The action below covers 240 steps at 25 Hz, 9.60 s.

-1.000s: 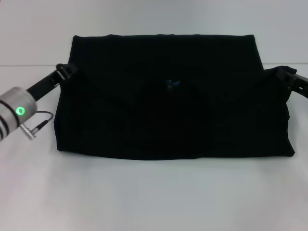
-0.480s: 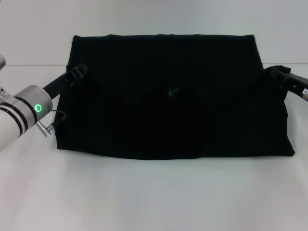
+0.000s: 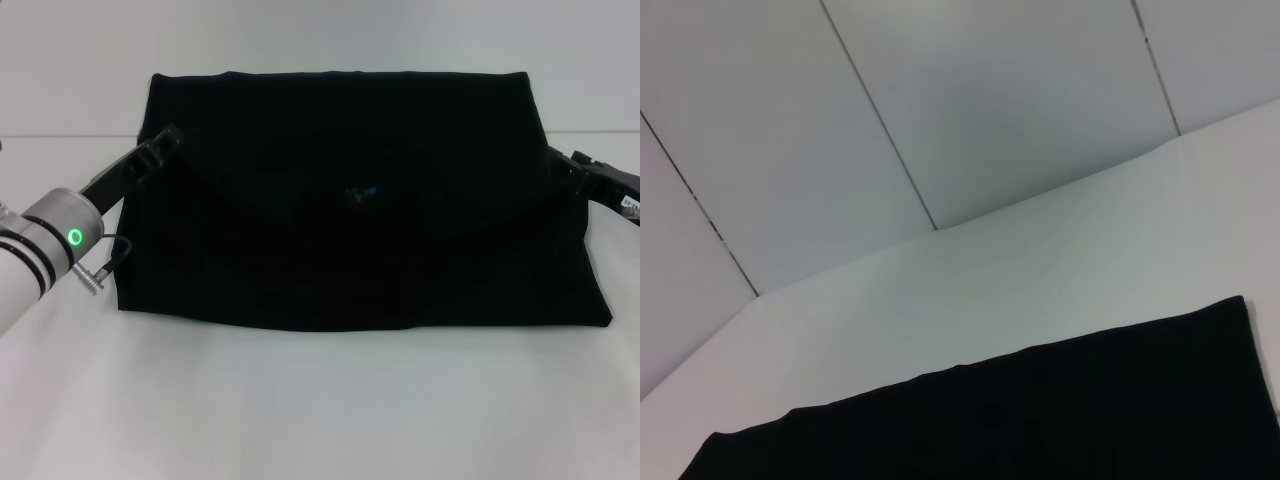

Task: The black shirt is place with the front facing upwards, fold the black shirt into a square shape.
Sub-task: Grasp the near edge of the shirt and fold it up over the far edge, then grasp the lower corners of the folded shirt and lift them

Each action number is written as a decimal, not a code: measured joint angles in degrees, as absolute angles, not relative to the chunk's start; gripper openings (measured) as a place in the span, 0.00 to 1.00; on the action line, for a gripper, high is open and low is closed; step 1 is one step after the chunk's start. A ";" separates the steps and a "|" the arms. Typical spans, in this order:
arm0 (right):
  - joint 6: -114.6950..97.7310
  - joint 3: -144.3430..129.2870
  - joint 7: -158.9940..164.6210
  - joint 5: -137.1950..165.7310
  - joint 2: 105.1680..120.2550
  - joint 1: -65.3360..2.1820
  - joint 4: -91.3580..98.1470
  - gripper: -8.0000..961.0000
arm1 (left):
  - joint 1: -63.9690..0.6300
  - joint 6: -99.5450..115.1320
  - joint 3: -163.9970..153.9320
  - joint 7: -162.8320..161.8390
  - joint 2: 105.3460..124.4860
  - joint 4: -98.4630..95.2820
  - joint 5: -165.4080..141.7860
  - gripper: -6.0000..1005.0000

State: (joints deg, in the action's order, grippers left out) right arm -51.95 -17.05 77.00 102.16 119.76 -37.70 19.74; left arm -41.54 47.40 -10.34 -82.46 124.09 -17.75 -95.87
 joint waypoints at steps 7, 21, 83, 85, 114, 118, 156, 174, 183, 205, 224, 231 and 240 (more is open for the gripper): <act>-56.35 -16.96 77.15 101.99 119.58 -35.65 19.89 0.53 | -40.12 45.70 -10.48 -82.29 123.68 -17.32 -96.65 0.59; -80.38 -21.85 81.94 106.95 114.98 -23.90 22.86 0.97 | -31.97 74.91 -17.05 -112.60 119.12 -41.19 -131.05 0.93; -83.15 -27.61 123.76 126.99 110.36 -27.35 41.70 0.96 | -31.81 71.54 -23.55 -104.84 120.18 -40.47 -137.63 0.09; -84.50 -28.46 129.68 129.77 108.79 -29.25 42.17 0.96 | -31.83 71.56 -23.55 -104.84 120.17 -40.53 -137.63 0.08; -80.49 -31.95 138.22 148.37 111.54 -39.37 40.69 0.88 | -31.82 71.90 -23.21 -105.38 120.15 -41.58 -137.50 0.08; -80.00 -32.59 138.12 148.64 111.50 -39.38 40.04 0.87 | -31.87 71.90 -22.91 -105.38 120.15 -41.50 -137.20 0.08; -97.22 -34.70 132.98 152.46 108.19 -35.47 41.71 0.01 | -30.70 99.58 -20.61 -113.37 118.42 -46.96 -149.17 0.08; -96.06 -27.93 131.96 150.35 108.15 -35.37 47.90 0.10 | -32.34 99.93 -16.74 -113.62 117.54 -47.20 -151.09 0.08; -92.68 -32.08 132.24 150.48 108.48 -36.69 49.04 0.25 | -31.68 99.63 -15.99 -113.71 117.67 -47.19 -150.93 0.08; -84.91 -35.72 134.03 150.40 111.47 -39.80 42.26 0.95 | -31.97 97.92 -15.38 -113.69 117.51 -47.20 -150.50 0.08; -84.66 -37.49 135.32 150.67 110.99 -39.91 38.78 0.71 | -31.65 97.91 -15.29 -113.15 117.50 -47.31 -150.11 0.08; -84.72 -37.53 135.35 150.67 111.00 -39.93 38.76 0.41 | -31.64 97.95 -15.29 -113.08 117.50 -47.28 -150.11 0.08; -84.80 -37.58 135.13 150.64 110.98 -39.44 38.76 0.23 | -31.48 98.25 -15.29 -113.03 117.55 -47.28 -150.11 0.08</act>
